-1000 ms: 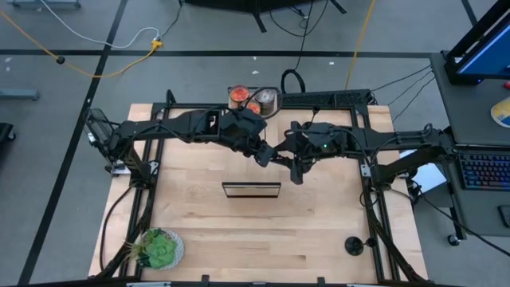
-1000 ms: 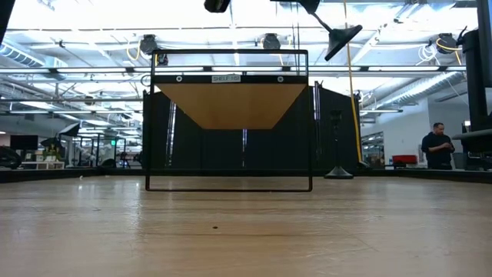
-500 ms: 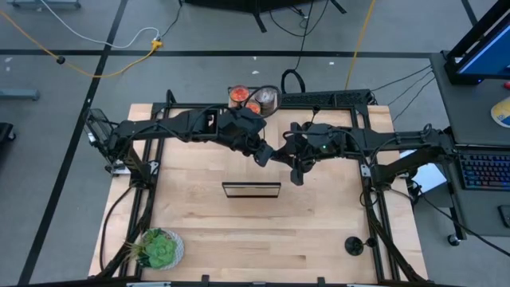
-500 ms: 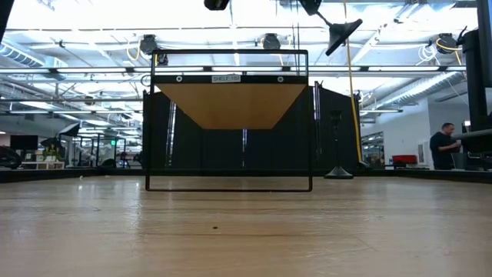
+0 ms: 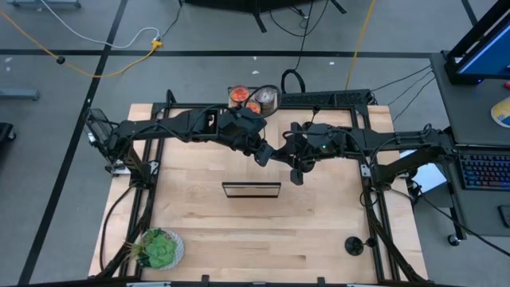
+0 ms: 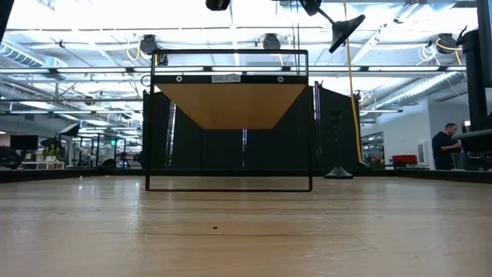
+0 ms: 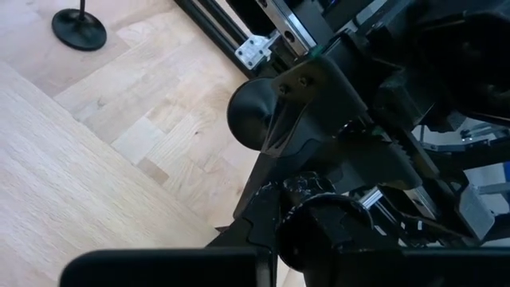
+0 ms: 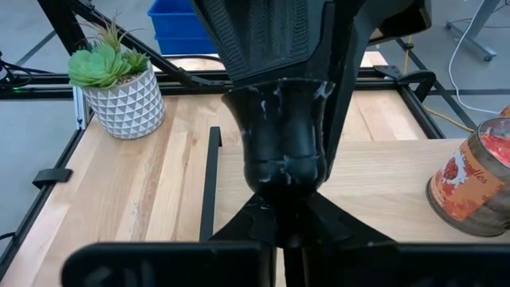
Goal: Pick & Place candle stick holders
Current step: Put the left black candle holder on the shelf
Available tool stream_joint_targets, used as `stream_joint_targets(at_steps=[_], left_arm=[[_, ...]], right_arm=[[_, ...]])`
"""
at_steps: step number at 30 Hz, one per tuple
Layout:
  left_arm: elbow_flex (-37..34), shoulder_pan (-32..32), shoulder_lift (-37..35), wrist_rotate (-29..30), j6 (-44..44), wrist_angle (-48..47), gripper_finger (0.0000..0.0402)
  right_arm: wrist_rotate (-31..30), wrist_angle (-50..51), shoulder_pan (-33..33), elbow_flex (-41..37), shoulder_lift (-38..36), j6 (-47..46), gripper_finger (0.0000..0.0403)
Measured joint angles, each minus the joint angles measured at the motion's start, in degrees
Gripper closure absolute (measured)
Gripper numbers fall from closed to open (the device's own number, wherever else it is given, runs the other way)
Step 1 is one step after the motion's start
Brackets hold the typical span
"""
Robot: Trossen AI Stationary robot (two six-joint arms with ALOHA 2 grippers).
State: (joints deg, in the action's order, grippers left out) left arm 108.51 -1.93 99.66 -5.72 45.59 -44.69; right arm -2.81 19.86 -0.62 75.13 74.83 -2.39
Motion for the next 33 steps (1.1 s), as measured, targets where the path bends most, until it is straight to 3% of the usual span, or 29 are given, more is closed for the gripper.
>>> stream_joint_targets(at_steps=[17,27,33], left_arm=[[-0.1,-0.6,0.0,1.4,-1.9,1.5,0.0355],[-0.1,-1.3,-0.7,1.3,-3.9,-2.2,0.0253],[-0.2,-2.3,-3.0,1.1,-4.7,-6.3,0.0230]], right_arm=[[-0.4,0.2,0.1,0.0,-0.1,-0.3,0.0389],[-0.2,0.3,0.1,0.1,-0.1,-0.3,0.0389],[-0.8,1.3,0.1,0.1,-0.1,-0.3,0.0390]])
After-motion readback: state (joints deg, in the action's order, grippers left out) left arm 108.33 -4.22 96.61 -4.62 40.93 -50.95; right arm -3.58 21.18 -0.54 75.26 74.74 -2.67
